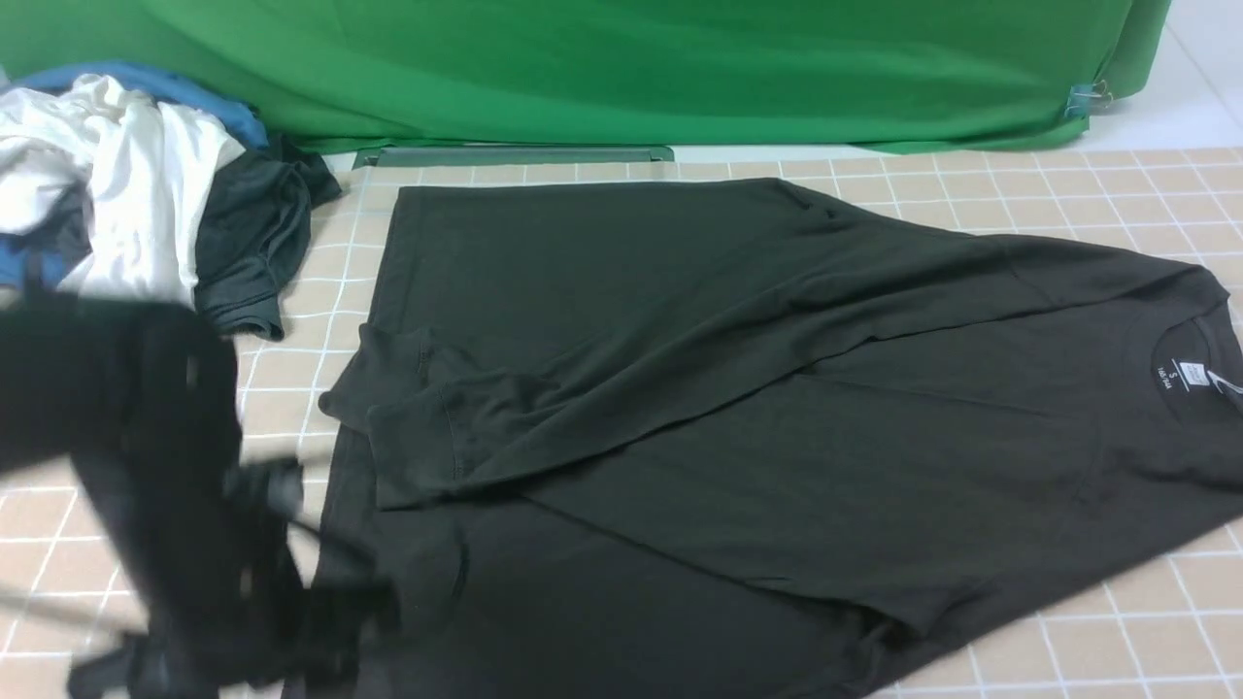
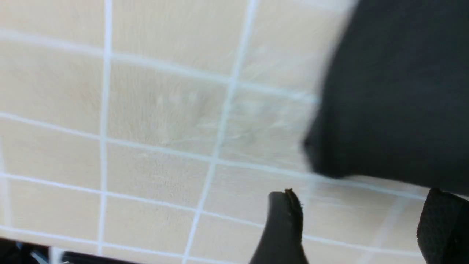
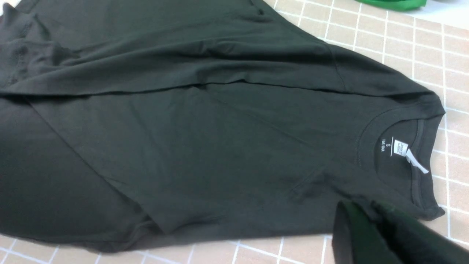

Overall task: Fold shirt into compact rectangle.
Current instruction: 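Grasp the near edge of the shirt at its hem and shoulder corners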

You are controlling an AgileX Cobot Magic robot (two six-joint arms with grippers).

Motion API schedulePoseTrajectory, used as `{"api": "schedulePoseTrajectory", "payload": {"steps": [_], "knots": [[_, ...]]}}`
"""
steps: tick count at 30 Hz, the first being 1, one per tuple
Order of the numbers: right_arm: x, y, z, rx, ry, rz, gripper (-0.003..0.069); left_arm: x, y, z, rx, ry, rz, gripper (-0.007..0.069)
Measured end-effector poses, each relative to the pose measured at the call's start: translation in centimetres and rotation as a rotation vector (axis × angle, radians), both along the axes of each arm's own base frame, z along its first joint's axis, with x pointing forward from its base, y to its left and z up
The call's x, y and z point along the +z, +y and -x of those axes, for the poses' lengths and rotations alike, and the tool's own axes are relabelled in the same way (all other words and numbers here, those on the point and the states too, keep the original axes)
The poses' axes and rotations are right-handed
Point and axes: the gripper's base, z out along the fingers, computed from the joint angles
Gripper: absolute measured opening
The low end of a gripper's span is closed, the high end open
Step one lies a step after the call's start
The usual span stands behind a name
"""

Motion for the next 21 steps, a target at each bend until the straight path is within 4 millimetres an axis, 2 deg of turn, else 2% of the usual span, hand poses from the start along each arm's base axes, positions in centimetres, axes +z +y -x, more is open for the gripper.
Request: {"api": "schedulePoseTrajectory", "payload": {"steps": [4,8,13,16,21], "knots": [[0.0,0.0,0.0,0.0,0.0,0.0,0.0072,-2.0,0.0,1.4,0.052,-0.012,0.04,0.0449],[0.0,0.0,0.0,0.0,0.0,0.0,0.0072,-2.0,0.0,1.4,0.058,-0.03,0.045,0.0449],[0.0,0.0,0.0,0.001,0.0,-0.003,0.0072,-1.3,-0.1,0.2,0.044,-0.081,0.037,0.0449],[0.0,0.0,0.0,-0.006,0.002,-0.012,0.0072,0.2,-0.3,-1.3,0.026,-0.127,0.021,0.0449],[0.0,0.0,0.0,-0.015,0.005,-0.023,0.0074,0.5,0.0,-1.6,-0.003,-0.139,-0.009,0.0449]]}}
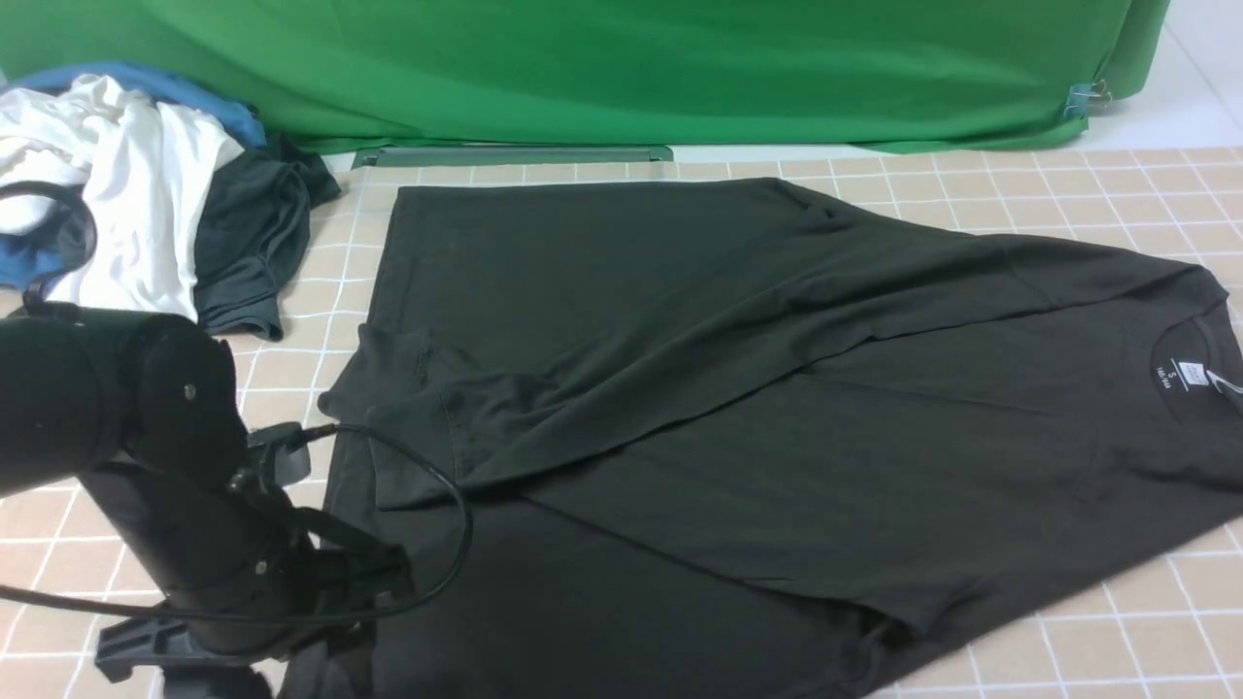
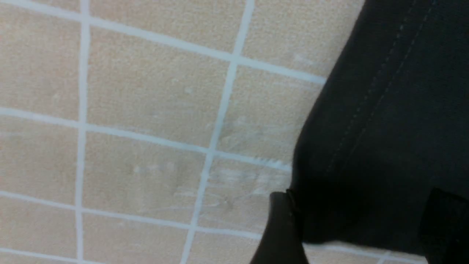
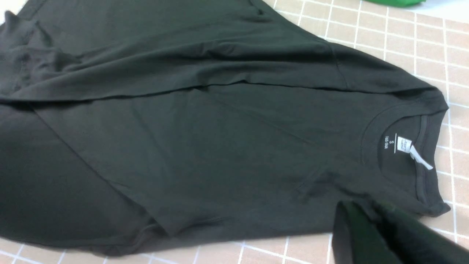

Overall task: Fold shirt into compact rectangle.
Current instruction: 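Grasp the near edge of the shirt at its hem and shoulder corners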

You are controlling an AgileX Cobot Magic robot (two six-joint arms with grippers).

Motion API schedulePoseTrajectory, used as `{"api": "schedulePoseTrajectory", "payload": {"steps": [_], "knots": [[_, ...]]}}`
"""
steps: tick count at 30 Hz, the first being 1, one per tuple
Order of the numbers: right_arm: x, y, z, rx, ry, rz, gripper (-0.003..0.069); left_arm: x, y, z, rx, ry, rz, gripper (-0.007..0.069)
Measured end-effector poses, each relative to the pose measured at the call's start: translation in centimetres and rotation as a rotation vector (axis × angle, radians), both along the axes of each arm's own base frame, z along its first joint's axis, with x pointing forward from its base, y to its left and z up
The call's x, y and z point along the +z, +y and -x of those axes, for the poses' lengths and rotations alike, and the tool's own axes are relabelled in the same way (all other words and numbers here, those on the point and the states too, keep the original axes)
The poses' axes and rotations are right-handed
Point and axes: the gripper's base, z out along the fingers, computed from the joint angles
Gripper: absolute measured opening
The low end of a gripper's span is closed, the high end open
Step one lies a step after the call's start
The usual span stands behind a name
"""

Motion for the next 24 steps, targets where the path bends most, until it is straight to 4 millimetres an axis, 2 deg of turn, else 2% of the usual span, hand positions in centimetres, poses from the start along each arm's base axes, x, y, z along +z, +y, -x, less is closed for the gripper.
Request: {"api": "schedulePoseTrajectory", "payload": {"steps": [8,14,22,24], "knots": [[0.0,0.0,0.0,-0.002,0.0,-0.003,0.009,-0.1,0.2,0.3,-0.004,0.03,-0.026,0.0449],[0.0,0.0,0.0,-0.002,0.0,-0.003,0.0096,-2.1,0.6,1.3,0.01,0.006,-0.025,0.0449],[0.0,0.0,0.0,-0.002,0.001,-0.003,0.0102,-2.6,0.4,1.2,-0.005,0.005,-0.008,0.0447],[0.0,0.0,0.0,-0.003,0.0,-0.004,0.0102,-2.6,0.4,1.2,-0.005,0.006,-0.006,0.0419]]}}
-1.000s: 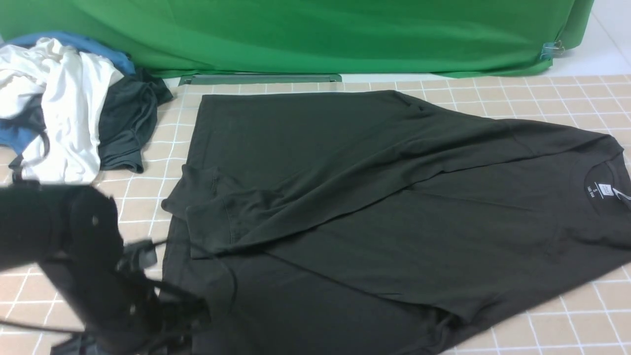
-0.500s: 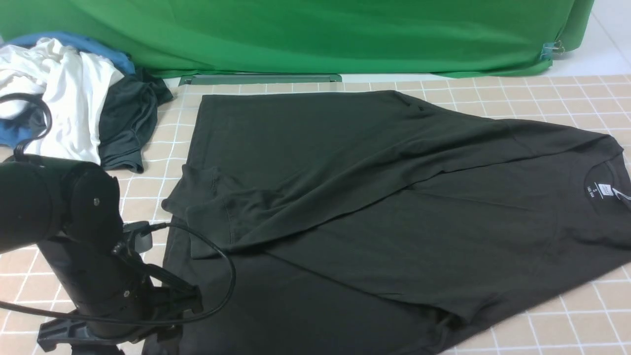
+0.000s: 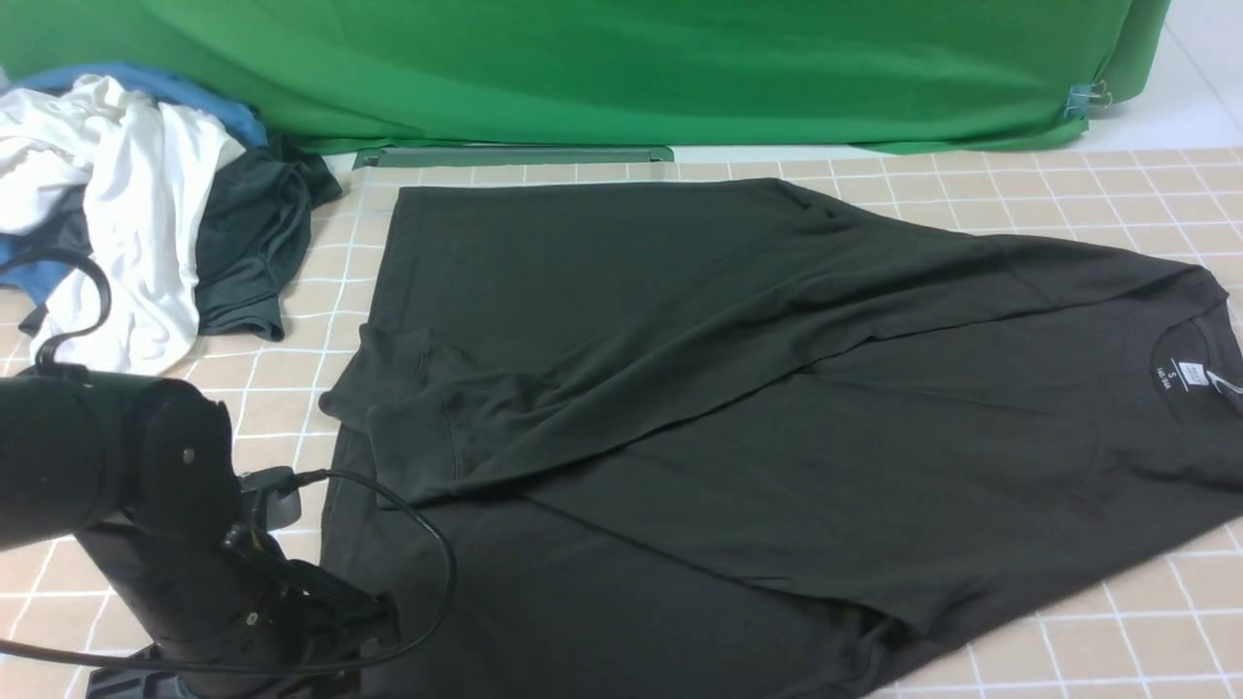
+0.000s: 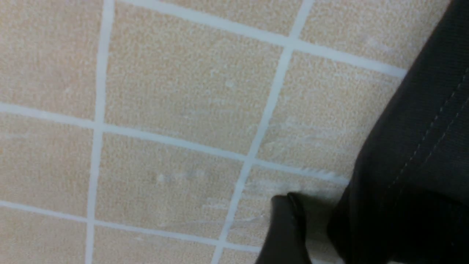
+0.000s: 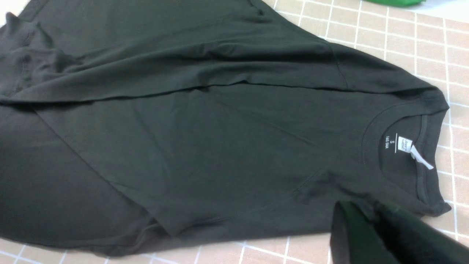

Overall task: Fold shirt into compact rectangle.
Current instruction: 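Grasp the near edge of the shirt at its hem and shoulder corners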

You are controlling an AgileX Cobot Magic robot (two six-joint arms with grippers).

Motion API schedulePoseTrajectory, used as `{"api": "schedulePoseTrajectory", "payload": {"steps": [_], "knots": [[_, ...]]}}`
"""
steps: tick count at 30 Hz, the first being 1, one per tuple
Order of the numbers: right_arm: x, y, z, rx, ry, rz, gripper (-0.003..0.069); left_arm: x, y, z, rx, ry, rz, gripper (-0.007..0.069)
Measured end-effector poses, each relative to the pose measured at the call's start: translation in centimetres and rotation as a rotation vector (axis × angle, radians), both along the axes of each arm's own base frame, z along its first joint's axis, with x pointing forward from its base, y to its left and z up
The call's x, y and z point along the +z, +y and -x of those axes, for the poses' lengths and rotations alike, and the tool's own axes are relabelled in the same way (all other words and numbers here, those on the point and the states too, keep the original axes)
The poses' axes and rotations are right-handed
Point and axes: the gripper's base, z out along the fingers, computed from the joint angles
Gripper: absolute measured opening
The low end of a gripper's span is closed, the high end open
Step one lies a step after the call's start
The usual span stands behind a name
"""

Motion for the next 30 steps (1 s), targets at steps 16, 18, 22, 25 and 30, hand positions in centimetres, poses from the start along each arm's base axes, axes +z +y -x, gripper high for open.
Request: {"api": "schedulePoseTrajectory", "payload": {"steps": [16,18,22,25,30], "knots": [[-1.1,0.0,0.1,-0.022,0.152,-0.012,0.0033,1.6,-0.1,0.4,-0.037,-0.035,0.039,0.003],[-2.0,0.2,-1.2,-0.032,0.21,-0.011,0.0026,3.0,0.1,0.9,-0.053,-0.048,0.032,0.003],[-5.3,0.5,-4.8,-0.071,0.348,-0.016,0.0026,4.9,0.5,1.5,-0.038,-0.119,0.028,0.003],[-8.1,0.8,-7.3,-0.103,0.436,-0.02,0.0039,5.5,0.6,1.7,-0.035,-0.145,0.03,0.003],[-12.3,1.1,-11.0,-0.162,0.558,-0.016,0.0221,5.6,0.7,1.8,-0.045,-0.153,0.018,0.003]]}}
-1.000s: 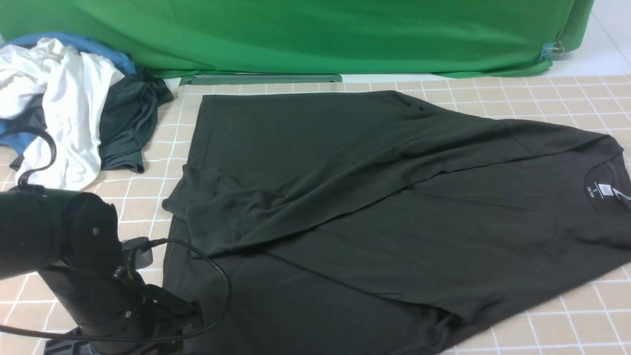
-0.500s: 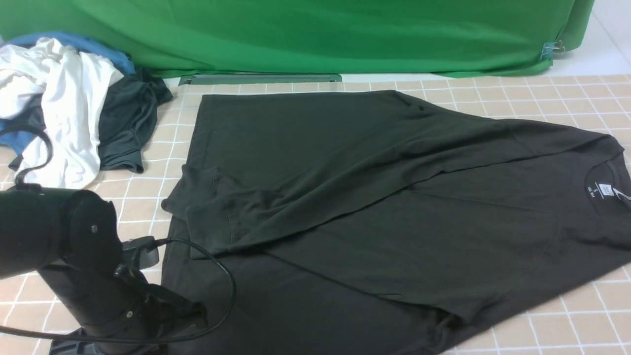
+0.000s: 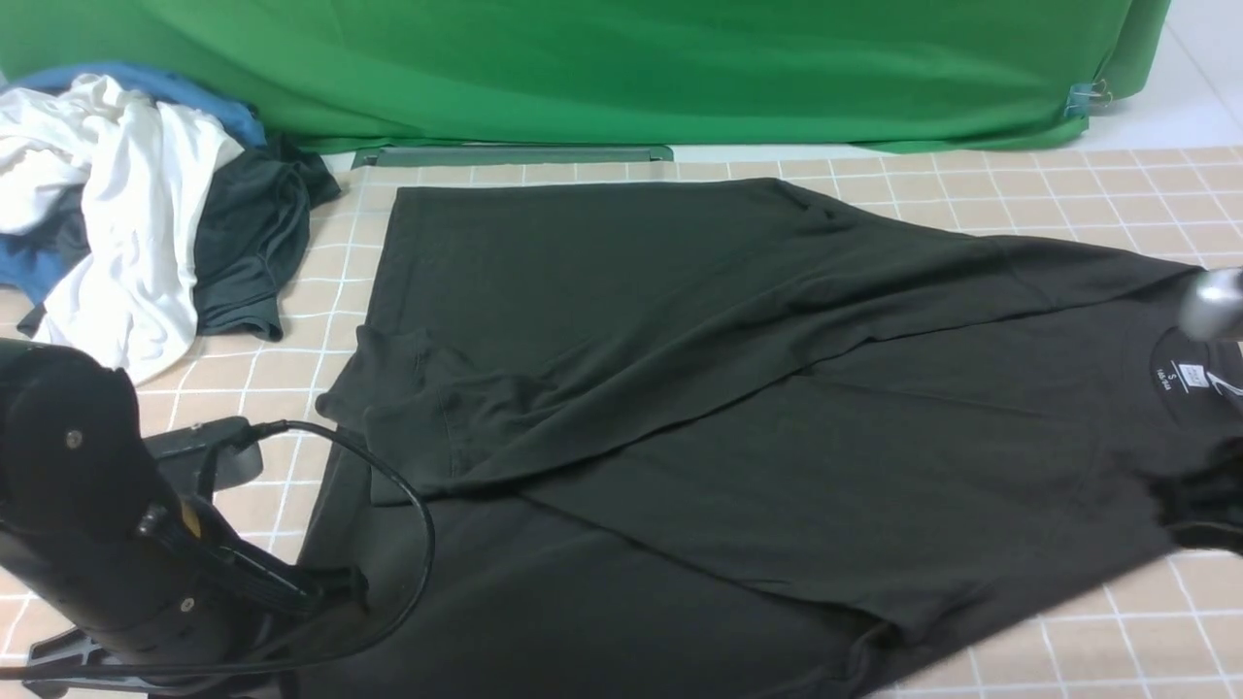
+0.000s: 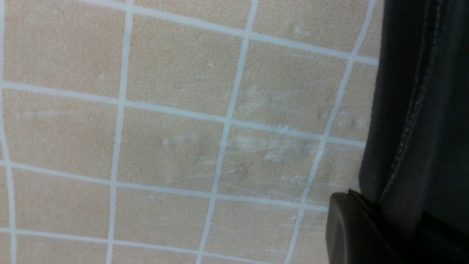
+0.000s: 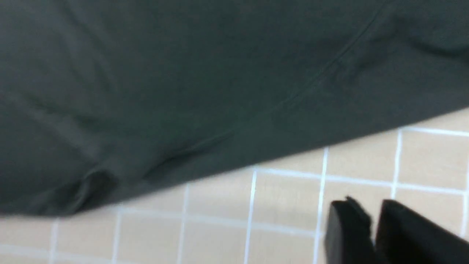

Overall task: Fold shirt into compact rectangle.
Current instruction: 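Grasp the near edge of the shirt at its hem and shoulder corners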

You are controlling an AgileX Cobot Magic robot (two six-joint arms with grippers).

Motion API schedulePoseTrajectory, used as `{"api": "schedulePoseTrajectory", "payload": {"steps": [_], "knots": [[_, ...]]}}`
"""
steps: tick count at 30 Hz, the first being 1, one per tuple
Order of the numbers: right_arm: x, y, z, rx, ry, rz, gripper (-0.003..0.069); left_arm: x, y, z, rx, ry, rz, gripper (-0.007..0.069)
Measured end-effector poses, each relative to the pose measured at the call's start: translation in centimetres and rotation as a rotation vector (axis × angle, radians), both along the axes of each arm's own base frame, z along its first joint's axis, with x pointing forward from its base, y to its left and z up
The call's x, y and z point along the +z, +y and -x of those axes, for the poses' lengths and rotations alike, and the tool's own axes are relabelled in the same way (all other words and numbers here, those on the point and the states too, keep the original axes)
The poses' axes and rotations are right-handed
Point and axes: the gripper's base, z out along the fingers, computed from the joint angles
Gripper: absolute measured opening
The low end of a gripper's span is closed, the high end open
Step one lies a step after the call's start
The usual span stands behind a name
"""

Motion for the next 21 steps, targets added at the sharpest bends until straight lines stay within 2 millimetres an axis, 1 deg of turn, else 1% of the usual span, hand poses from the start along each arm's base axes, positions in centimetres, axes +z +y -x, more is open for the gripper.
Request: {"api": "schedulePoseTrajectory", "payload": {"steps": [2,4,5,6,10,12,13,16,17,21], "knots": [[-1.2,-0.4,-1.4,-0.086,-0.003,-0.001,0.0381,0.0,0.0,0.0,-0.002,-0.001,-0.003,0.003],[-2.0,-1.0,-2.2,-0.138,0.015,0.007,0.0466,0.0,0.0,0.0,-0.003,-0.004,-0.004,0.003],[-2.5,-1.6,-2.7,-0.162,0.037,0.015,0.0499,0.0,0.0,-0.1,-0.003,-0.007,-0.003,0.003],[-3.0,-2.3,-3.0,-0.187,0.058,0.021,0.0517,0.0,0.0,-0.1,-0.002,-0.012,-0.003,0.003],[-4.6,-5.6,-3.8,-0.305,0.11,0.031,0.0524,0.0,0.1,-0.2,-0.006,-0.022,-0.008,0.003],[-5.3,-6.8,-4.0,-0.343,0.121,0.032,0.0524,0.0,0.1,-0.2,-0.008,-0.022,-0.01,0.003],[-5.7,-7.1,-4.1,-0.355,0.131,0.026,0.0524,0.0,0.1,-0.2,-0.008,-0.022,-0.011,0.003],[-6.5,-7.1,-4.4,-0.36,0.156,0.002,0.0524,0.0,0.1,-0.2,-0.009,-0.023,-0.013,0.003],[-7.1,-6.7,-4.8,-0.355,0.163,-0.023,0.0524,0.0,0.1,-0.2,-0.009,-0.024,-0.013,0.003],[-8.3,-5.6,-6.0,-0.346,0.131,-0.062,0.0524,0.0,0.1,-0.2,-0.011,-0.027,-0.016,0.003]]}}
